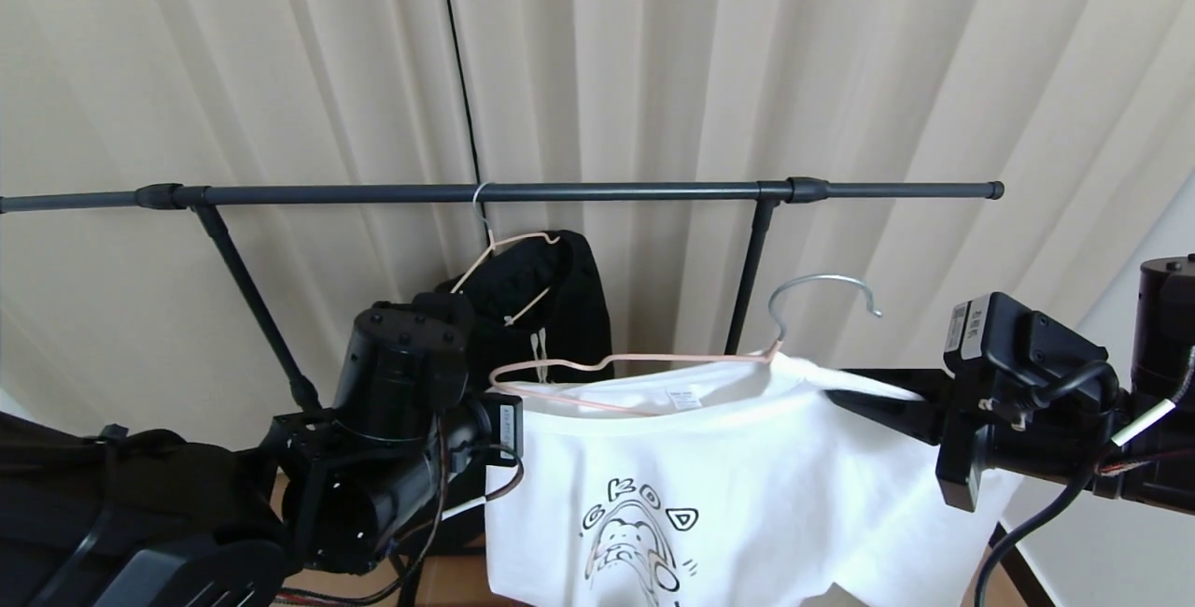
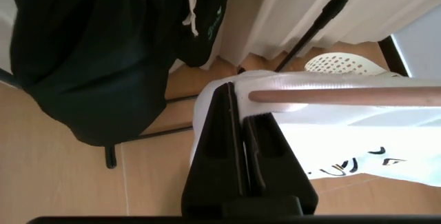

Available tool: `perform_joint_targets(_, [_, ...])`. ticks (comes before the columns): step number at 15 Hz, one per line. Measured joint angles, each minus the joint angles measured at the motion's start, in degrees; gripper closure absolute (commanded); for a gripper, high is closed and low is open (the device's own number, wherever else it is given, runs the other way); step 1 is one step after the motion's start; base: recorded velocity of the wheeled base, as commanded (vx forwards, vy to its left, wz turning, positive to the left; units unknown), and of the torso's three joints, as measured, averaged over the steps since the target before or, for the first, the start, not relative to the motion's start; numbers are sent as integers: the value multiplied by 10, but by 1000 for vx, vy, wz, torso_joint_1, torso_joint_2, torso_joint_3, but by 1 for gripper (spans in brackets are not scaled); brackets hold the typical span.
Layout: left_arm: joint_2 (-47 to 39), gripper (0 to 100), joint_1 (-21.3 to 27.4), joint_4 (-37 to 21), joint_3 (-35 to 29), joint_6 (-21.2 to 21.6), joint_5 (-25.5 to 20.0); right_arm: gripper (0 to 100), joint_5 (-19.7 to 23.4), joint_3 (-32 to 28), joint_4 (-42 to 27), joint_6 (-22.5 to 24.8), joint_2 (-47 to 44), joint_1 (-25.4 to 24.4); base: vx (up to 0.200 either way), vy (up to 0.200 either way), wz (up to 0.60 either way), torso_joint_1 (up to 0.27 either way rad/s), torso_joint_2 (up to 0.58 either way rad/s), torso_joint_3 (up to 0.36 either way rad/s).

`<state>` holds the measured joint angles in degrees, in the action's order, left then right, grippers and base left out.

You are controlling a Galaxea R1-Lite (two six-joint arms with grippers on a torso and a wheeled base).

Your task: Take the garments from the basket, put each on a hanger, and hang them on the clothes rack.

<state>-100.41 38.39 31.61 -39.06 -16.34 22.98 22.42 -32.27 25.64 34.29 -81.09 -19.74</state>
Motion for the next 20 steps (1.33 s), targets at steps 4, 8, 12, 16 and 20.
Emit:
perform_joint_targets(4, [15, 100, -11, 0, -4, 9, 0, 100, 0, 8, -1, 0, 13, 0, 0, 0, 0, 0, 0, 0])
perform_joint_targets(8, [17, 100, -16, 0, -8, 10, 0, 100, -1, 15, -3, 0, 22, 0, 0, 0, 0, 0, 0, 0])
perform_joint_targets(12, [27, 100, 2, 0, -16, 38, 1, 100, -3, 16, -1, 0, 17, 0, 0, 0, 0, 0, 0, 0])
perform_joint_targets(16, [42, 100, 34, -1, -27, 93, 1, 100, -31, 6, 1, -1, 0, 0, 0, 0, 0, 0, 0, 0])
perform_joint_targets(20, [50, 100, 58, -2, -38, 128, 1, 100, -46, -3, 1, -23, -18, -1, 0, 0, 0, 0, 0, 0])
